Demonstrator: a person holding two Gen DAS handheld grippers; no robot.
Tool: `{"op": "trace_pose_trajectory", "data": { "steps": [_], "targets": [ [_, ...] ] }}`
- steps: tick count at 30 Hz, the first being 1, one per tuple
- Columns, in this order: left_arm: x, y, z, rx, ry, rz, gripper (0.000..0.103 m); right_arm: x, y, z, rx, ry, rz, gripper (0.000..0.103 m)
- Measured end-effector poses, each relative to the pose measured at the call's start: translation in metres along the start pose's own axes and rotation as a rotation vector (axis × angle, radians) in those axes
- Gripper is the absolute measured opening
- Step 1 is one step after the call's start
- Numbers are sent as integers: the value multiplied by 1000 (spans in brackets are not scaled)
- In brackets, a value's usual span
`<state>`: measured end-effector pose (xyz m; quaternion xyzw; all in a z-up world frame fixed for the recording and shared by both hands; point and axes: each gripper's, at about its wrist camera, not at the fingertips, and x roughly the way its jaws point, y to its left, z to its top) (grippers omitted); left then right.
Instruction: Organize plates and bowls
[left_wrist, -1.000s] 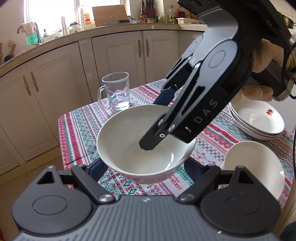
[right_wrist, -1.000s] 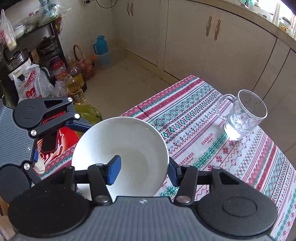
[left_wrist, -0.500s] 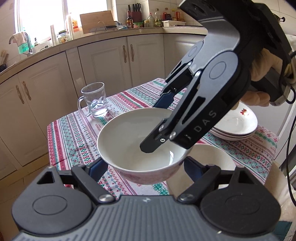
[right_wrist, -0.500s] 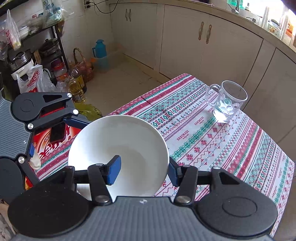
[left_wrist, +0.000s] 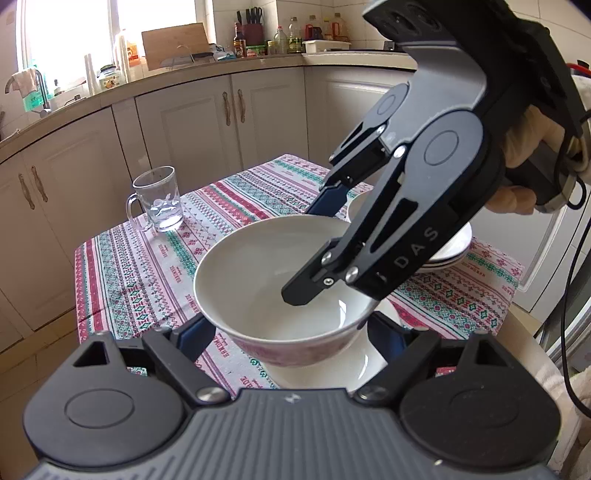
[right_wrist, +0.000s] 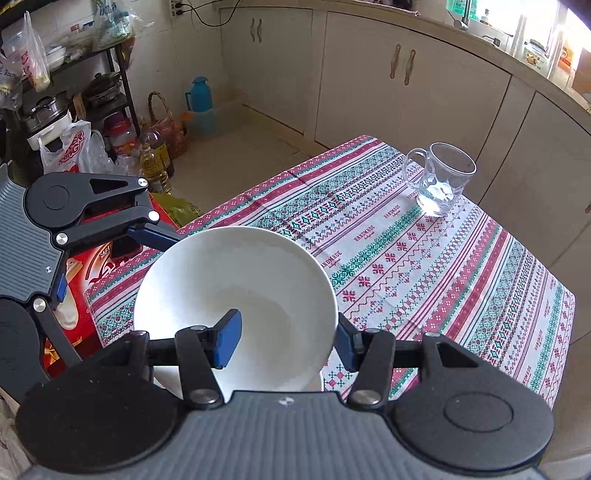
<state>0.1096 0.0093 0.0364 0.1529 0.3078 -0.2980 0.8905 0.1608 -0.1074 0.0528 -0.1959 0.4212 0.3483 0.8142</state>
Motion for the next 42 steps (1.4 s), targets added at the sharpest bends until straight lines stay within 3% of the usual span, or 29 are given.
{"op": "trace_pose_trajectory", "data": {
  "steps": [16,42],
  "targets": [
    [21,-6,-10,-6,65,-40,89,11,-1,-25,27,36,4,59],
    [35,1,-7,-15,121,-94,90,19,-7,-34,46,45,17,60]
  ]
}}
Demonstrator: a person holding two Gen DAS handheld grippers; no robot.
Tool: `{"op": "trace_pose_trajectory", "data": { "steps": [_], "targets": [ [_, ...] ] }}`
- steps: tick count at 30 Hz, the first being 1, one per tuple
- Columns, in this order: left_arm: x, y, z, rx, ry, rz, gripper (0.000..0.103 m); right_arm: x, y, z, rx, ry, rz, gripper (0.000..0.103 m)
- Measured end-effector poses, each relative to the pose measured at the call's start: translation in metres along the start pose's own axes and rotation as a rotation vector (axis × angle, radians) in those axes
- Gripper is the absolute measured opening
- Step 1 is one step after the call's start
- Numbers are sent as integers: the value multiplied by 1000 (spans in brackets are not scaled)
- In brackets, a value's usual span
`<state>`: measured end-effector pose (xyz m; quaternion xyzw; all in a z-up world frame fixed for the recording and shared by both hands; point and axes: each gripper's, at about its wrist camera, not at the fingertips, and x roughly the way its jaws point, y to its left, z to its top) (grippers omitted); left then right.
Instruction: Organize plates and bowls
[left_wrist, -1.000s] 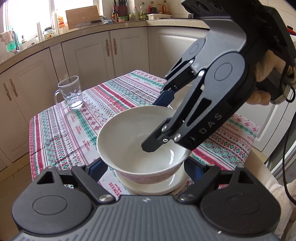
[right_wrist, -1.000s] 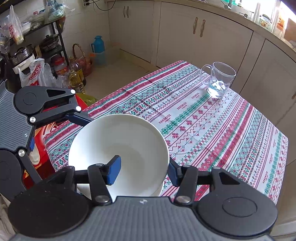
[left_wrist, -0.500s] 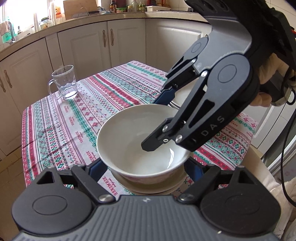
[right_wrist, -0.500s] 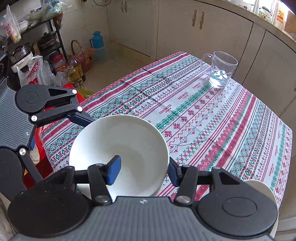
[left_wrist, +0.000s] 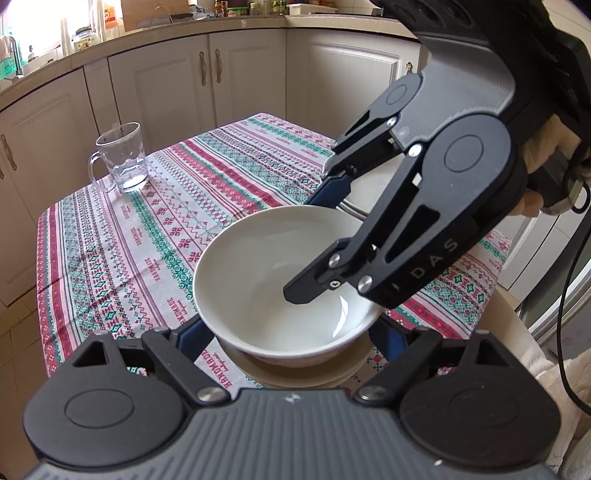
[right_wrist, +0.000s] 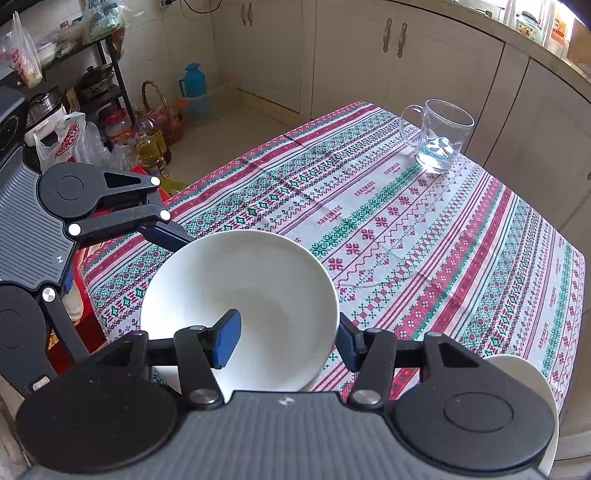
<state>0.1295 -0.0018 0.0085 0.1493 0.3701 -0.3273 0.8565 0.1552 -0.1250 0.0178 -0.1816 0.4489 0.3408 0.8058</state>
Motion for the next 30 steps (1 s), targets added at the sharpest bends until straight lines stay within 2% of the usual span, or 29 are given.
{"op": "trace_pose_trajectory", "data": {
  "steps": [5,6,9,11,17,21,26,30],
  "targets": [
    [1,2,1,0,7,-11,95,3,2,-2,-15,4,-7,63],
    [0,2,0,1,8,-17,95,2,3,-3,-19,-1,-8,66],
    [-4,0,-1,27,0,3,96,0,7,-5,-43,-24,-25,90],
    [-8,1,-3,24,-2,6,96,-2,8,-6,-55,-32,-32,95],
    [-17,3,-12,3,-1,10,96,-2,14,-13,-66,-46,-48,101],
    [-21,9,-18,-32,-3,13,96,0,25,-20,-85,-58,-88,102],
    [-27,14,-24,-47,-22,5,96,-8,37,-27,-148,-111,-153,102],
    [-29,12,-28,-17,-36,-4,96,-26,42,-39,-178,-173,-183,103]
  ]
}}
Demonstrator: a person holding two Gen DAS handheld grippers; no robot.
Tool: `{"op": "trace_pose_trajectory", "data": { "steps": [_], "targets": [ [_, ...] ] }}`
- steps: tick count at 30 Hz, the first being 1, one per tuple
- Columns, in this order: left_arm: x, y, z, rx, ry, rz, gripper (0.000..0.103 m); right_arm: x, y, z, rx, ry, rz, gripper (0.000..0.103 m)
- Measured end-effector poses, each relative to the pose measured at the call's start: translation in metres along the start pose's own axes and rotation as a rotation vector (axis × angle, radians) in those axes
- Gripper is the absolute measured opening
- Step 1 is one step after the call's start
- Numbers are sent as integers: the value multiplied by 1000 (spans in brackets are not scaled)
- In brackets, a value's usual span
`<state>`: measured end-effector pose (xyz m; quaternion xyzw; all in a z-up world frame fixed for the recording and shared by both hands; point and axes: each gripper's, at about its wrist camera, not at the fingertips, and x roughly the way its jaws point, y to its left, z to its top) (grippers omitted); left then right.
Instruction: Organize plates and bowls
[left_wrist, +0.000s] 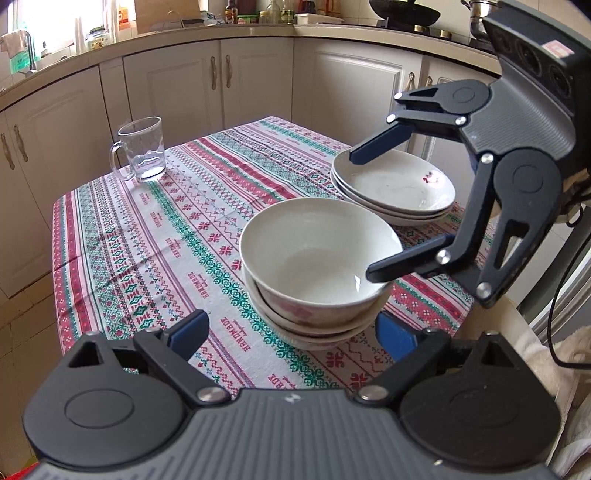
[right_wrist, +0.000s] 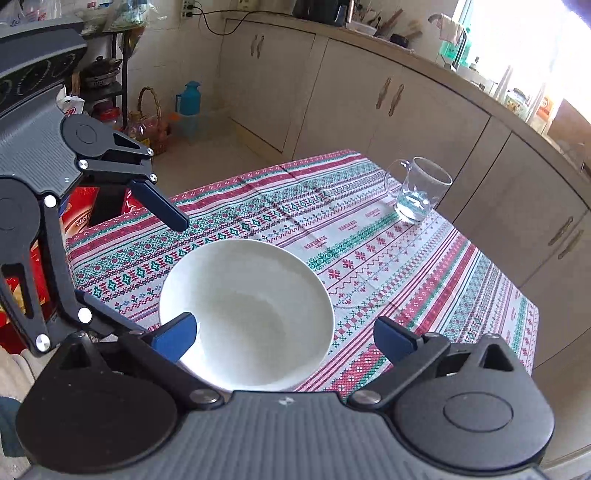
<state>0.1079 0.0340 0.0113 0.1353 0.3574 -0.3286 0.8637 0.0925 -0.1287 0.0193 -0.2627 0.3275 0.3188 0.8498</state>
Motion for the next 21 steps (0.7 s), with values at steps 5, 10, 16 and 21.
{"op": "trace_pose_trajectory", "data": {
  "steps": [5,10,16,21],
  "targets": [
    [7,-4,-7,45,16,-31,96,-21,-6,-16,42,-35,0,103],
    [21,-5,-12,80,26,-60,96,-14,-4,-36,65,1,44,103],
    [37,0,-12,104,32,-78,96,15,-4,-51,99,44,101,103],
    [49,6,-11,135,44,-93,96,36,-6,-54,94,77,97,103]
  ]
}}
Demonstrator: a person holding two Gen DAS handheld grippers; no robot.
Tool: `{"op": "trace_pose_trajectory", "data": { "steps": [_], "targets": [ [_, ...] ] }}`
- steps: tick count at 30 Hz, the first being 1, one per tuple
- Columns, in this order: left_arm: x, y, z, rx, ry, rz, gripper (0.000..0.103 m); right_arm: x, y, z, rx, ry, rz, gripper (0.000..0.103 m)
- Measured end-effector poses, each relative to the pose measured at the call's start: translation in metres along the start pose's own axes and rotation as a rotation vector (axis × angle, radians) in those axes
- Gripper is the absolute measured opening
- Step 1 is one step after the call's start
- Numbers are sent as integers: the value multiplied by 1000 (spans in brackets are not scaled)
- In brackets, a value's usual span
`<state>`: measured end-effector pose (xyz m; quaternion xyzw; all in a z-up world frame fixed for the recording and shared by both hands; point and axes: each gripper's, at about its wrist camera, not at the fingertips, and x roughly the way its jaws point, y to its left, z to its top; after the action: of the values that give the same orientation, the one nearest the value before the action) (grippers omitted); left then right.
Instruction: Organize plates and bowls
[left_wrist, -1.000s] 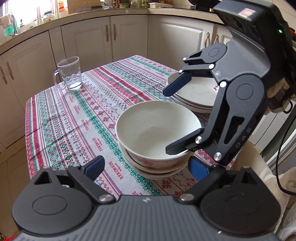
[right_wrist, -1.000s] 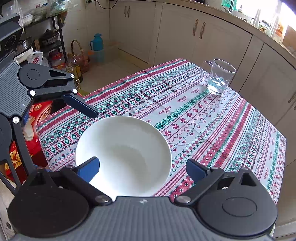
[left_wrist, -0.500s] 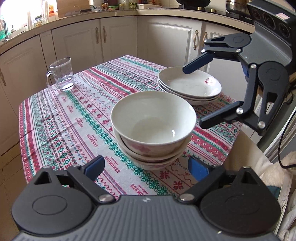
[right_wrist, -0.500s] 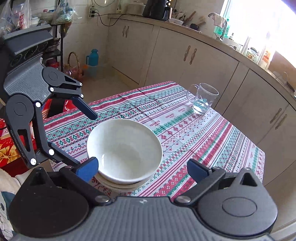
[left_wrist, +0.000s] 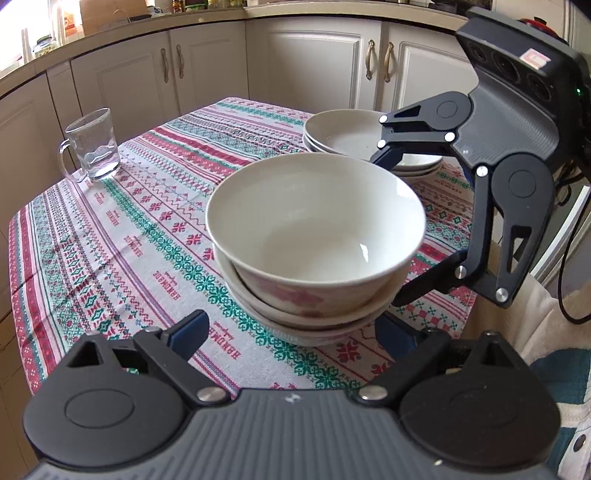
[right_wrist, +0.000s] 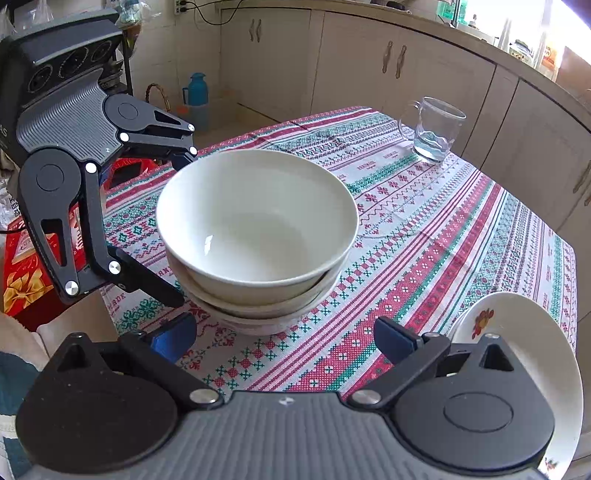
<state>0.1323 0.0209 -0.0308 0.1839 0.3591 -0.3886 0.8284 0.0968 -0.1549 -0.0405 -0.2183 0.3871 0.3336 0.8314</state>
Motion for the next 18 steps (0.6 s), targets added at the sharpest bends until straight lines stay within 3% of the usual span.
{"op": "trace_pose_trajectory", "data": {
  "steps": [5,18],
  "targets": [
    [9,7,1,46,15,-50,96,11,-1,2,-33,18,28,103],
    [24,20,5,136,32,-192,93,21,-7,16,-170,-5,203,102]
  ]
}}
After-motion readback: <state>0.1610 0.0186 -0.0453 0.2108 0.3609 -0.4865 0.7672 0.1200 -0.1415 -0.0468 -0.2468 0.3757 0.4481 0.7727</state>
